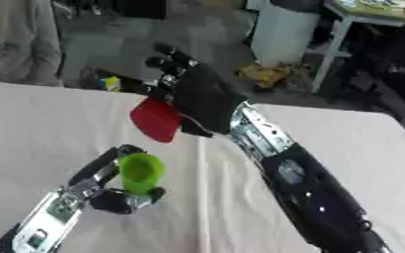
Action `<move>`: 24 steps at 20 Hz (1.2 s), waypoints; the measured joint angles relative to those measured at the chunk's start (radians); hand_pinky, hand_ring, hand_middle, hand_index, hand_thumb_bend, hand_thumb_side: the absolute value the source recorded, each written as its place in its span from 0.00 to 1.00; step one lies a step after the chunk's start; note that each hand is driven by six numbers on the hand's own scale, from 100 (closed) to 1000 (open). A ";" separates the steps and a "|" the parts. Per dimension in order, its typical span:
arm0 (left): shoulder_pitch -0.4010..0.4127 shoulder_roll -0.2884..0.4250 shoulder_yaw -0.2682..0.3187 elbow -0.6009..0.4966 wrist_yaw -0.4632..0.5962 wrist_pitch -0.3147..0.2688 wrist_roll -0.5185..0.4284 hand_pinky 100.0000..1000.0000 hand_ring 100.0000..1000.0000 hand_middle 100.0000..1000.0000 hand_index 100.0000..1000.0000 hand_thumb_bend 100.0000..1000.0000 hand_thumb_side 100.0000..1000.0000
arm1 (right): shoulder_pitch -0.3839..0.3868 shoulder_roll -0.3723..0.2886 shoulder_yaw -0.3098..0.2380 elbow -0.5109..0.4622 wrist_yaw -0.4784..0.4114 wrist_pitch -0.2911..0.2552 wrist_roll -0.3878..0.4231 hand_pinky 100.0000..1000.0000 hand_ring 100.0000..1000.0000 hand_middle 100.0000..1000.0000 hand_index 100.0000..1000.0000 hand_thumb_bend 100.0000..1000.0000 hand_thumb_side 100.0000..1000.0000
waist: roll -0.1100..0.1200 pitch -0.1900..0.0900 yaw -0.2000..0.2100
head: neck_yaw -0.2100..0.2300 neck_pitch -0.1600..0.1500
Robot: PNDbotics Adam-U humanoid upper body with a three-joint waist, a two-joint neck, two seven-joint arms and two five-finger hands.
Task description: Pour the contents of one cup into another cup.
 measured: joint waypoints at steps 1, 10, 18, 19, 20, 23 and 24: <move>0.000 0.002 0.010 0.008 -0.006 0.003 0.017 0.42 0.33 0.39 0.54 0.43 0.39 | 0.004 -0.002 0.000 -0.013 -0.019 0.005 0.004 0.86 0.74 0.27 0.67 0.00 0.00 | 0.000 0.000 -0.001 | 0.000 0.000; 0.000 0.036 0.075 0.109 -0.100 0.019 0.178 0.59 0.62 0.70 0.79 0.82 0.43 | 0.025 -0.014 0.001 -0.099 -0.179 0.040 0.049 0.86 0.75 0.26 0.64 0.00 0.00 | 0.003 -0.001 -0.017 | 0.001 0.000; 0.028 0.042 0.096 0.144 -0.178 0.001 0.283 0.64 0.68 0.77 0.83 1.00 0.51 | 0.069 -0.022 -0.015 -0.132 -0.311 0.077 0.106 0.87 0.79 0.20 0.54 0.00 0.03 | 0.007 -0.001 -0.019 | 0.002 0.000; 0.035 0.044 0.099 0.137 -0.178 -0.001 0.287 0.64 0.68 0.77 0.83 1.00 0.52 | 0.083 -0.022 -0.022 -0.129 -0.328 0.090 0.109 0.87 0.79 0.20 0.53 0.00 0.04 | 0.009 -0.001 -0.019 | 0.003 0.000; 0.043 0.048 0.101 0.129 -0.175 -0.001 0.288 0.63 0.68 0.77 0.83 1.00 0.53 | 0.096 -0.022 -0.029 -0.125 -0.344 0.103 0.110 0.87 0.80 0.19 0.52 0.00 0.05 | 0.011 -0.001 -0.019 | 0.004 0.000; 0.074 0.062 0.106 0.092 -0.150 -0.002 0.281 0.63 0.67 0.76 0.82 1.00 0.55 | 0.142 -0.023 -0.060 -0.112 -0.392 0.146 0.116 0.87 0.82 0.17 0.49 0.00 0.04 | 0.018 -0.001 -0.019 | 0.009 0.000; 0.086 0.068 0.106 0.077 -0.139 -0.003 0.272 0.63 0.67 0.76 0.82 1.00 0.56 | 0.157 -0.025 -0.073 -0.104 -0.407 0.161 0.120 0.87 0.82 0.16 0.48 0.00 0.10 | 0.020 -0.001 -0.019 | 0.010 0.000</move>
